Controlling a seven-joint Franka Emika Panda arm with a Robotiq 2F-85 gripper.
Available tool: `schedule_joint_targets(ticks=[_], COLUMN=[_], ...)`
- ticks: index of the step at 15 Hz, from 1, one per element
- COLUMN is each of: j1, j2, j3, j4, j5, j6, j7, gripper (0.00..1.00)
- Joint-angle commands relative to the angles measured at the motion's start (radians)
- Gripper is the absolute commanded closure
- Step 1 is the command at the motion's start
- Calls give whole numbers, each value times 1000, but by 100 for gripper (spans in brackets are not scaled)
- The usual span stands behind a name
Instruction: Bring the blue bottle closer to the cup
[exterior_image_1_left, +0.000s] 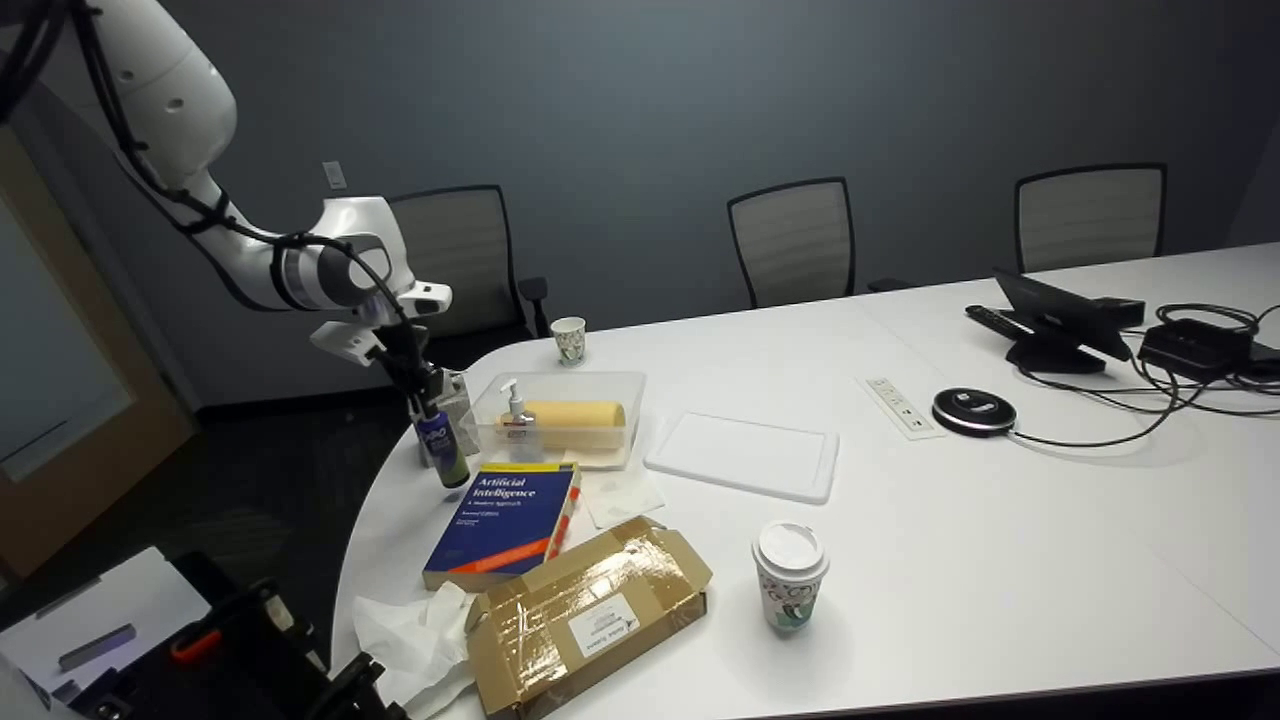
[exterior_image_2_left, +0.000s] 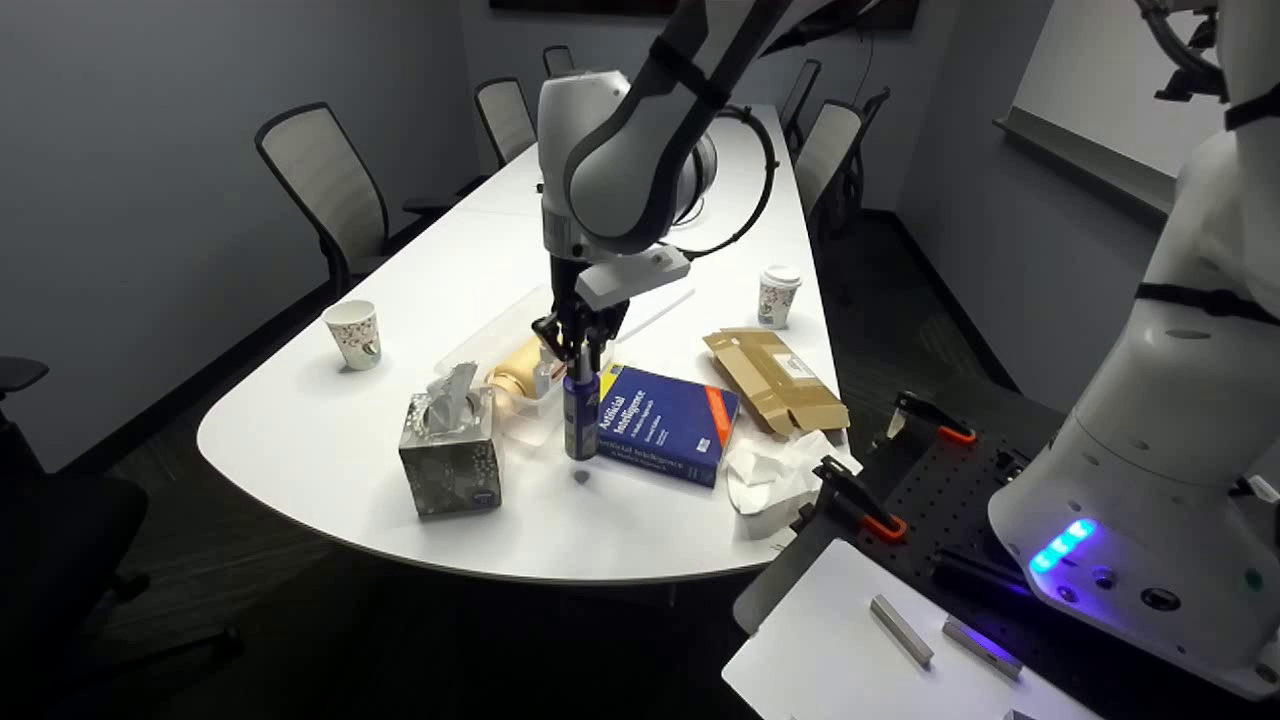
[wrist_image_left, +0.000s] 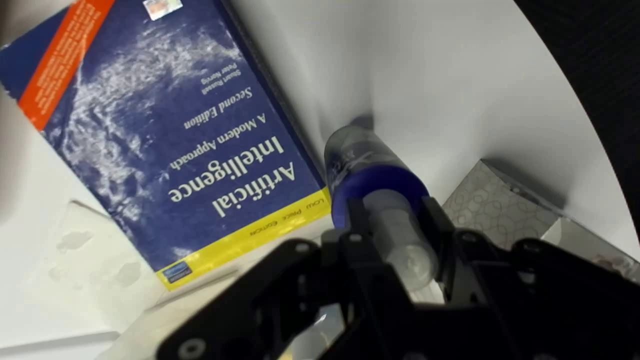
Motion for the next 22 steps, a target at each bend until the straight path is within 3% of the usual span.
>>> schedule_joint_targets(ticks=[1, 5, 12, 22], j1=[-68, -174, -366, -456], j2=[-171, -255, -174, 72], j3=[-17, -83, -139, -186], j4=[-105, -108, 81, 346], j5=[-7, -52, -25, -14], j6=[-31, -51, -104, -127], j7=[-31, -63, -252, -240], gripper=[93, 93, 93, 93])
